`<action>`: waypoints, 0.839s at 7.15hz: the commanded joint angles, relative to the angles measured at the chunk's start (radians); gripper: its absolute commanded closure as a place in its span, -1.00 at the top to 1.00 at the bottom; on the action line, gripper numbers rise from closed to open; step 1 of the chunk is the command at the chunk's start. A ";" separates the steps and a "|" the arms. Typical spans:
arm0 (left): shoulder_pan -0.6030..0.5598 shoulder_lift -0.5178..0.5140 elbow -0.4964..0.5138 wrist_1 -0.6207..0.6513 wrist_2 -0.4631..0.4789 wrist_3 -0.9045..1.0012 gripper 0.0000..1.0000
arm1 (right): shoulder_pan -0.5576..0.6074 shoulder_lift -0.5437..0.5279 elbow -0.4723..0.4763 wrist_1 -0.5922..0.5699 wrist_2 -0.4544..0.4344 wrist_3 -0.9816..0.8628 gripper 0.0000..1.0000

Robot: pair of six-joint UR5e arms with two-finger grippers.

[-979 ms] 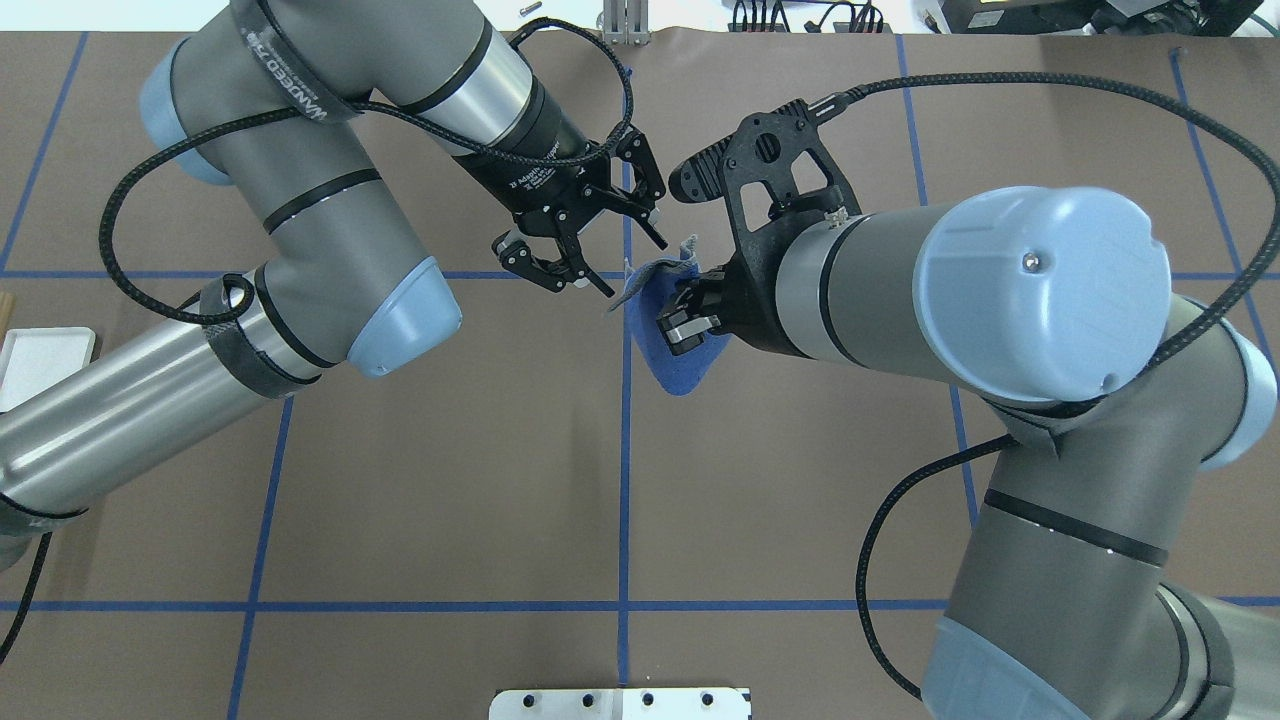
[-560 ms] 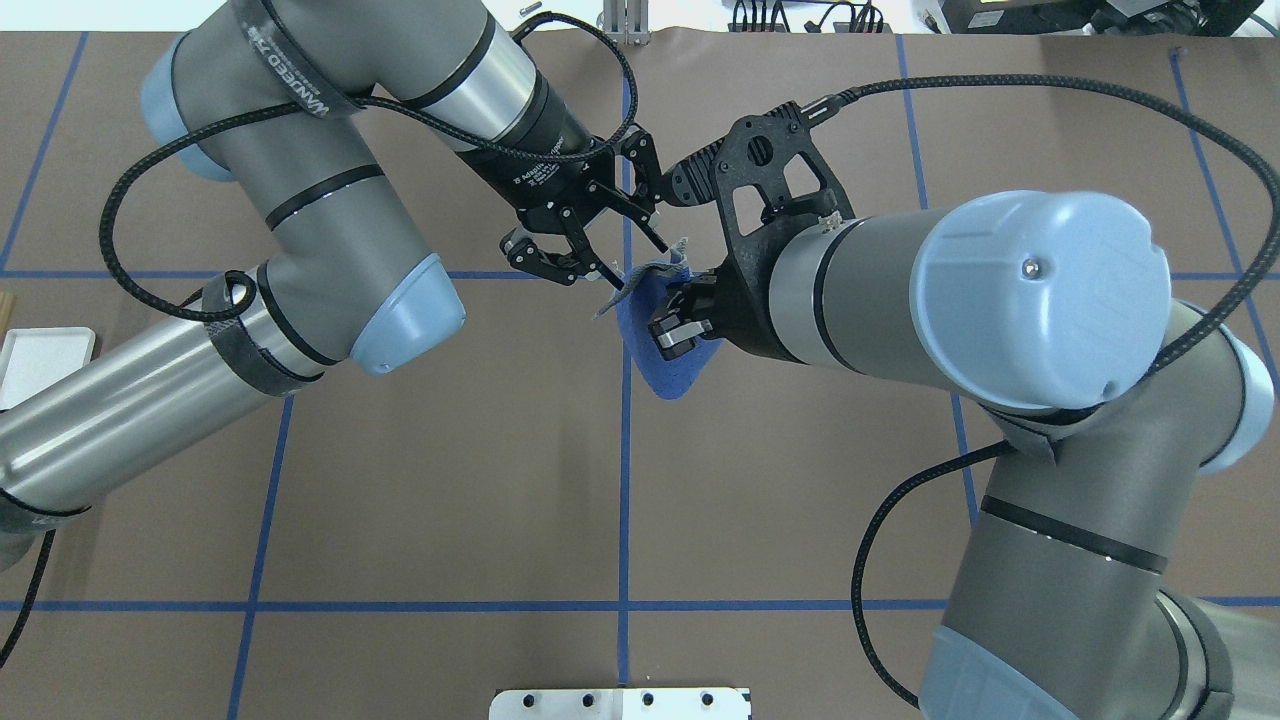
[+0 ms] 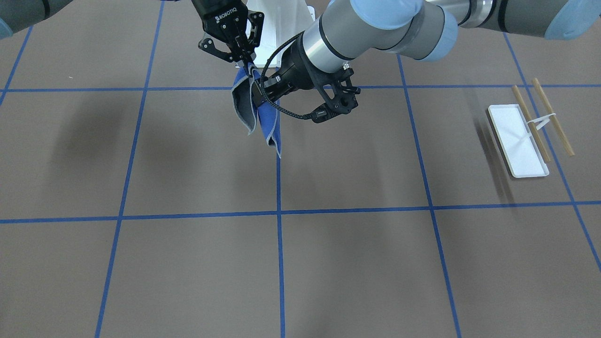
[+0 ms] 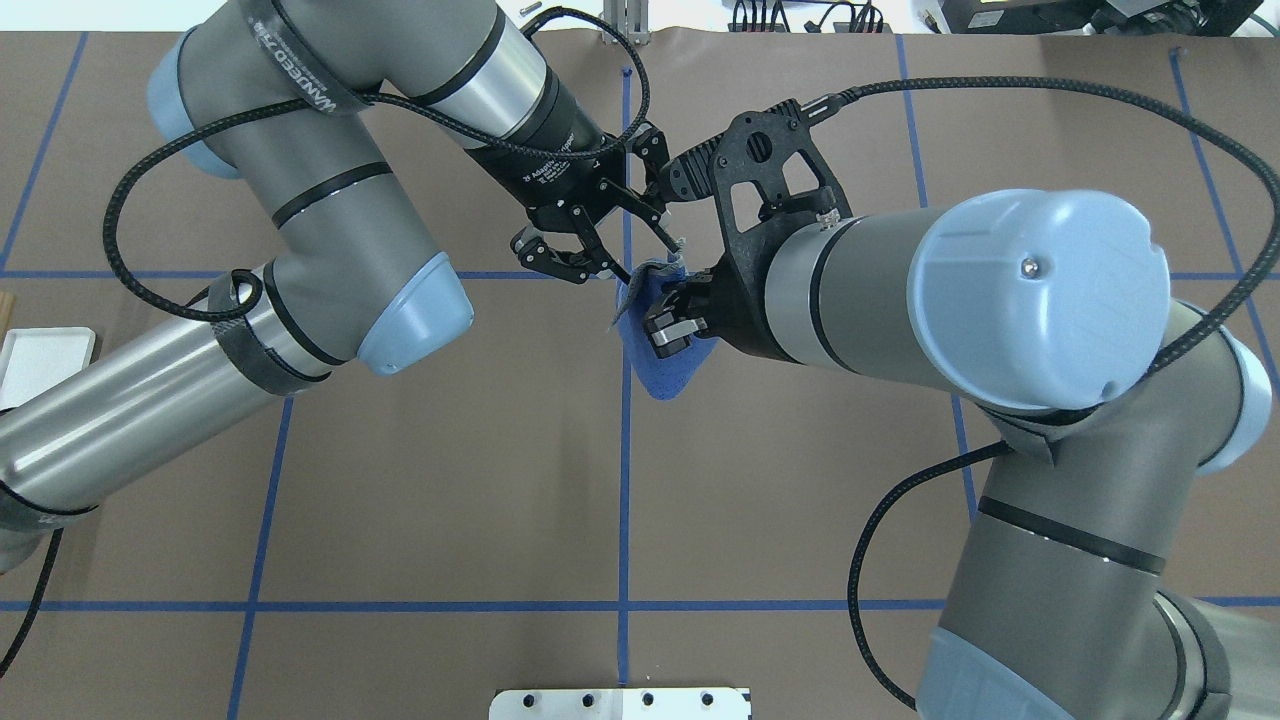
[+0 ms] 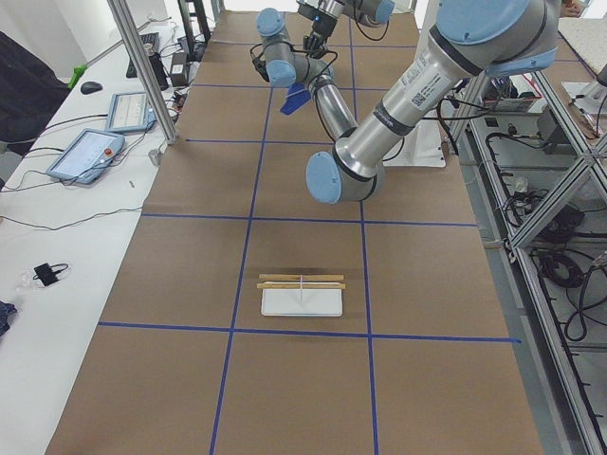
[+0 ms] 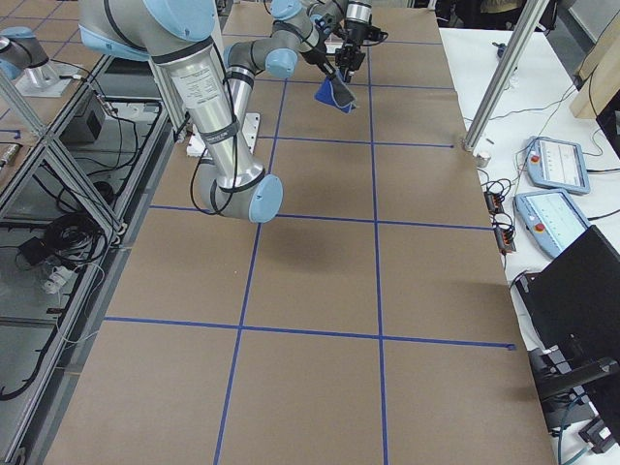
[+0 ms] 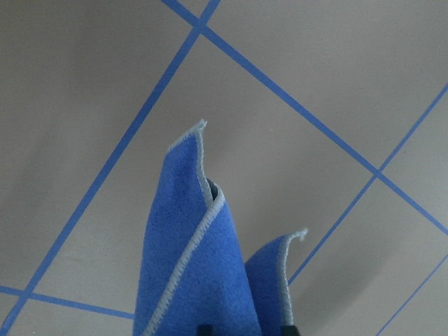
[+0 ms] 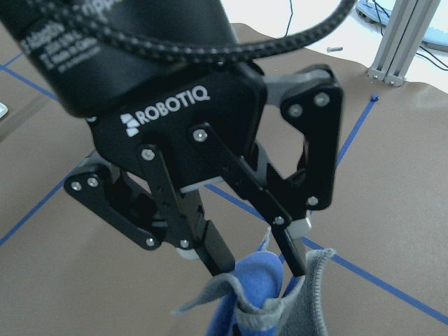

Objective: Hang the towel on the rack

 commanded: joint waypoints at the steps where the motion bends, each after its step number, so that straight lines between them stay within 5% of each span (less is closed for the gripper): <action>1: 0.002 -0.002 0.001 0.000 0.000 0.000 0.11 | 0.000 0.005 0.000 0.000 0.002 0.004 -1.00; 2: 0.002 -0.002 0.002 0.000 0.002 -0.001 -0.14 | 0.000 0.005 0.001 0.000 0.002 0.004 -1.00; 3: 0.002 -0.001 0.002 0.000 0.000 -0.001 -0.74 | 0.000 0.005 0.003 0.000 0.002 0.004 -1.00; 4: 0.002 -0.001 -0.002 0.002 0.000 0.000 -1.00 | 0.000 0.005 0.004 0.000 0.002 0.004 -1.00; 6: 0.000 0.002 -0.014 0.006 0.002 -0.004 -1.00 | 0.000 0.003 0.014 0.000 0.003 0.004 -1.00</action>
